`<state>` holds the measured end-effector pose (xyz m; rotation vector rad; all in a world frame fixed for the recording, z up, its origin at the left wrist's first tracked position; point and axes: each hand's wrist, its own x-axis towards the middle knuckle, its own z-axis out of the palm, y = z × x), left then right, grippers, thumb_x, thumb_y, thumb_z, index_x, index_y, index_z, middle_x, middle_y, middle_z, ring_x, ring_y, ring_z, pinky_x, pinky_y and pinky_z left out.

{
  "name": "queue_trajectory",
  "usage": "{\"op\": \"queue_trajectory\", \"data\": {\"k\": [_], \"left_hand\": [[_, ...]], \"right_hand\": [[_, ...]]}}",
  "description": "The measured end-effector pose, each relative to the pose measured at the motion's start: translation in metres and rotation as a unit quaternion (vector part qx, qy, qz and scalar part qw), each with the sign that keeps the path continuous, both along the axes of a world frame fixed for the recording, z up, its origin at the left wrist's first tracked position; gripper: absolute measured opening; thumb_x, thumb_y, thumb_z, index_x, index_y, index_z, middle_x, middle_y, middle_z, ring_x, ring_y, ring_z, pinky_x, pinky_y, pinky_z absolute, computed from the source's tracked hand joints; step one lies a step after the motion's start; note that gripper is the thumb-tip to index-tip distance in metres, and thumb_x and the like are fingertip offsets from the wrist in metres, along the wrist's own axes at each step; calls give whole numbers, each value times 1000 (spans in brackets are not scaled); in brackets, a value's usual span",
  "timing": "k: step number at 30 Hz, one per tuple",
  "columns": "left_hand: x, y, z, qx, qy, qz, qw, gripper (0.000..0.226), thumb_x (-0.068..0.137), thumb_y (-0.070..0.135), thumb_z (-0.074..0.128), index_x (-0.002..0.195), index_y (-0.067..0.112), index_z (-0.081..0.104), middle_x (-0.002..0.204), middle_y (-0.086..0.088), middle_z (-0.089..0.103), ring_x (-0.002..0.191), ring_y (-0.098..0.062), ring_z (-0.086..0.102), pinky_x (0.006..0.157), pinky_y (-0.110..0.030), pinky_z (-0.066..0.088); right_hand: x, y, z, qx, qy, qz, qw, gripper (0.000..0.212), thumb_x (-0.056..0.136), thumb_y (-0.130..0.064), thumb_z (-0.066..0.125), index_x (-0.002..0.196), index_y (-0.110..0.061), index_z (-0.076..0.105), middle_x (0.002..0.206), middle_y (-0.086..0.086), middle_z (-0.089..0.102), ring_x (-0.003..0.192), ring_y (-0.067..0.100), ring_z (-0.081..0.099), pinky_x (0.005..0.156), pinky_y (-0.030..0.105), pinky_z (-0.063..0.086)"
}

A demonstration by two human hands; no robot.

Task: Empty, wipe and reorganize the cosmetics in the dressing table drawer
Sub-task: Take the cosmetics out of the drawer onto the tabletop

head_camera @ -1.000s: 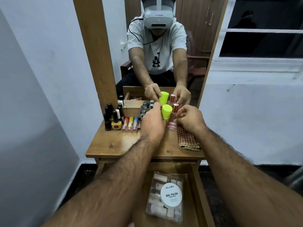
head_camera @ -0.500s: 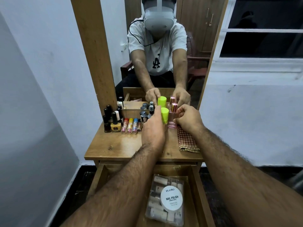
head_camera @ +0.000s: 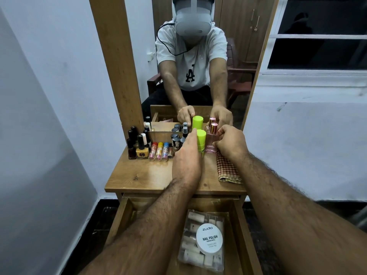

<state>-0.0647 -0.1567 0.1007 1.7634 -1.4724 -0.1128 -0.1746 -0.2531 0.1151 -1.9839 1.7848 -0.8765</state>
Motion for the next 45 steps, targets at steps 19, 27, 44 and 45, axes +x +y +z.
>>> {"op": "queue_trajectory", "data": {"k": [19, 27, 44, 45], "left_hand": [[6, 9, -14, -3, 9, 2, 1000, 63, 95, 16, 60, 150, 29, 32, 148, 8, 47, 127, -11, 51, 105, -27, 41], [18, 21, -14, -11, 27, 49, 998, 27, 98, 19, 54, 122, 23, 65, 117, 5, 67, 105, -9, 57, 91, -23, 46], [32, 22, -29, 44, 9, 19, 999, 33, 99, 17, 52, 129, 23, 62, 122, 4, 67, 111, -12, 59, 97, -25, 44], [31, 22, -29, 45, 8, 19, 999, 32, 99, 17, 52, 129, 23, 63, 122, 4, 67, 111, -12, 59, 97, -26, 45]], "right_hand": [[0, 9, -4, -35, 11, -20, 999, 28, 85, -10, 72, 108, -19, 60, 103, 5, 69, 95, 23, 63, 81, 34, 53], [12, 47, -8, -111, -15, -9, 994, 6, 83, -17, 74, 82, -22, 72, 87, -4, 70, 81, 12, 61, 77, 32, 53], [54, 34, -25, -6, 20, -77, 997, 23, 82, -38, 77, 89, -18, 70, 88, 2, 71, 84, 22, 65, 68, 28, 47], [55, 33, -26, -6, 19, -79, 997, 23, 82, -38, 77, 89, -17, 71, 88, 2, 71, 85, 22, 65, 68, 29, 47]]}}
